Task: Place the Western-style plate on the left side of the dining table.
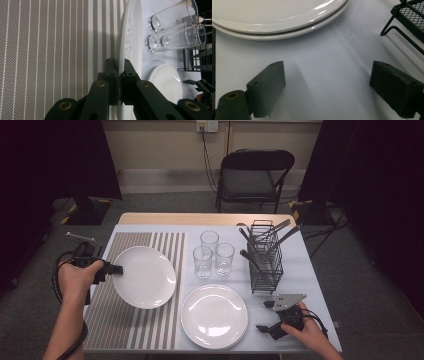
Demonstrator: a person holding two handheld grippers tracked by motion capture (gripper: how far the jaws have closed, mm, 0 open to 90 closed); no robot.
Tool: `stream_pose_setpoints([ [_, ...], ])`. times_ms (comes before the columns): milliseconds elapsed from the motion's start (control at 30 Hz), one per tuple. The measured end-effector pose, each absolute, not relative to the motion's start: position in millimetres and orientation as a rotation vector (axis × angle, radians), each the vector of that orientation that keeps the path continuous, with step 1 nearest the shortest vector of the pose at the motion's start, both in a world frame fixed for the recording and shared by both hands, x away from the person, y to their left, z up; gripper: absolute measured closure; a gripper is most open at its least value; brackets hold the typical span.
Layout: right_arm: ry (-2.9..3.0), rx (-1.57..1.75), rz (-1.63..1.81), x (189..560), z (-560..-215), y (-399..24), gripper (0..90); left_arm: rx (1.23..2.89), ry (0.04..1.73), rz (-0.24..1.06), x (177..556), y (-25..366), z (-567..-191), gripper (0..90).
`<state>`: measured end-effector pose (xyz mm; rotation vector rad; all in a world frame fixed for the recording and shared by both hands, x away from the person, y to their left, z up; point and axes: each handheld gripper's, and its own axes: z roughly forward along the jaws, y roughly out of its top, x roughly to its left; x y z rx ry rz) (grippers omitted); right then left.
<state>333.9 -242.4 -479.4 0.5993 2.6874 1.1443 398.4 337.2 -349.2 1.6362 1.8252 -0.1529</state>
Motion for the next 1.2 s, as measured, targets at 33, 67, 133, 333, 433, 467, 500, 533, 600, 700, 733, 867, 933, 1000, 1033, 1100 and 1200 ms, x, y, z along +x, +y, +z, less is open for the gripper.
stream_pose_setpoints([
  [33, 2.687, 0.599, 1.144, 334.0, -479.4, -242.4, 12.1, 1.631, 1.833, -0.162, 399.2, 336.6, -349.6, 86.0],
  [67, 2.687, 0.599, 1.145, 334.0, -479.4, -242.4, 12.1, 1.638, 1.829, -0.146, 399.9, 337.0, -350.3, 85.9],
  [133, 2.687, 0.599, 1.145, 334.0, -479.4, -242.4, 12.1, 1.631, 1.830, -0.168, 401.4, 336.4, -351.9, 86.0],
  [333, 2.687, 0.599, 1.144, 333.9, -479.4, -242.4, 12.1, 1.631, 1.837, -0.160, 405.6, 335.1, -357.0, 85.9],
  [433, 2.687, 0.599, 1.144, 333.9, -479.4, -242.4, 12.1, 1.631, 1.838, -0.167, 406.4, 336.5, -358.9, 85.8],
  [467, 2.687, 0.599, 1.145, 334.0, -479.4, -242.4, 12.1, 1.632, 1.840, -0.166, 406.5, 337.2, -359.5, 85.9],
  [500, 2.687, 0.599, 1.145, 334.0, -479.4, -242.4, 12.1, 1.619, 1.839, -0.160, 406.9, 337.5, -361.0, 85.9],
  [533, 2.687, 0.599, 1.145, 333.9, -479.4, -242.4, 12.1, 1.644, 1.829, -0.171, 406.4, 339.6, -361.3, 85.9],
  [600, 2.687, 0.599, 1.144, 333.9, -479.4, -242.4, 12.1, 1.621, 1.845, -0.157, 406.6, 339.5, -363.1, 85.8],
  [700, 2.687, 0.599, 1.144, 333.9, -479.4, -242.4, 12.1, 1.632, 1.854, -0.152, 406.3, 342.2, -365.7, 85.8],
  [733, 2.687, 0.599, 1.144, 333.9, -479.4, -242.4, 12.1, 1.628, 1.858, -0.159, 406.2, 342.3, -365.9, 85.8],
  [867, 2.687, 0.599, 1.145, 334.0, -479.4, -242.4, 12.1, 1.613, 1.867, -0.165, 406.6, 342.7, -367.5, 85.6],
  [933, 2.687, 0.599, 1.145, 334.0, -479.4, -242.4, 12.1, 1.626, 1.862, -0.157, 407.0, 344.8, -368.0, 85.6],
  [1000, 2.687, 0.599, 1.144, 333.9, -479.4, -242.4, 12.1, 1.620, 1.868, -0.145, 407.4, 344.9, -368.3, 85.6],
  [1033, 2.687, 0.597, 1.145, 334.0, -479.4, -242.4, 12.1, 1.617, 1.873, -0.150, 407.5, 345.1, -368.2, 85.6],
  [1100, 2.687, 0.599, 1.145, 334.0, -479.4, -242.4, 12.1, 1.608, 1.877, -0.137, 408.3, 345.1, -369.6, 85.7],
  [1200, 2.688, 0.599, 1.145, 334.0, -479.4, -242.4, 12.1, 1.610, 1.870, -0.148, 408.3, 346.0, -370.3, 85.7],
])
